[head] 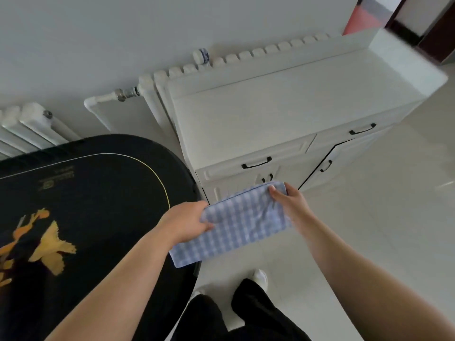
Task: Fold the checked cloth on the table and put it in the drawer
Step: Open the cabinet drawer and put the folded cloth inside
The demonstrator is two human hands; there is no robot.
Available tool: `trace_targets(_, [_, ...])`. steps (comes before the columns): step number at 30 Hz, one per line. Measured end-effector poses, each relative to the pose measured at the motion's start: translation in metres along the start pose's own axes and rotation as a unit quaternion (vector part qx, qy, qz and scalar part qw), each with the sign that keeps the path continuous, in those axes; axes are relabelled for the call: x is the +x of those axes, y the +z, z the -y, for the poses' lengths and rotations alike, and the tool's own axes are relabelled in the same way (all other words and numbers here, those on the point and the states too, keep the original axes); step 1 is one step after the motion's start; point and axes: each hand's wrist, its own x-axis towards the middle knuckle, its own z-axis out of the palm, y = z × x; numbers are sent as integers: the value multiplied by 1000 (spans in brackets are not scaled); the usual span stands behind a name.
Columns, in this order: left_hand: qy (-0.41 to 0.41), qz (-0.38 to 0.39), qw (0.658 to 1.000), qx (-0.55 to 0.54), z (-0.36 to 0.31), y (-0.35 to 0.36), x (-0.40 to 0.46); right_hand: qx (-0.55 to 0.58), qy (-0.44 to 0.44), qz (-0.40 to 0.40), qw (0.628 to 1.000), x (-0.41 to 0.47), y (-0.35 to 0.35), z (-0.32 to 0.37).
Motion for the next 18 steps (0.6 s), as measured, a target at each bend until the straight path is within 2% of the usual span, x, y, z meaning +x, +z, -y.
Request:
trace_targets(3, [-49, -53, 997, 33, -2, 6, -1, -2, 50, 69, 996, 43, 9, 1])
trace_targets(5, [-78, -89, 992, 44, 0, 8, -2, 102, 134, 105, 980, 76, 15, 5])
trace_targets(8, [-115, -122, 984, 61, 7, 1, -3, 258, 226, 69, 937, 124, 24, 6])
trace_targets(11, [-145, -137, 977, 69, 14, -7, -5, 298, 263, 7, 918, 153, 38, 4])
trace_targets(16, [-164, -158, 970, 85, 21, -10, -4, 336, 241, -82, 907, 174, 53, 6])
trace_targets(18, [-179, -167, 966, 86, 24, -11, -5, 351, 230, -85, 904, 180, 51, 3])
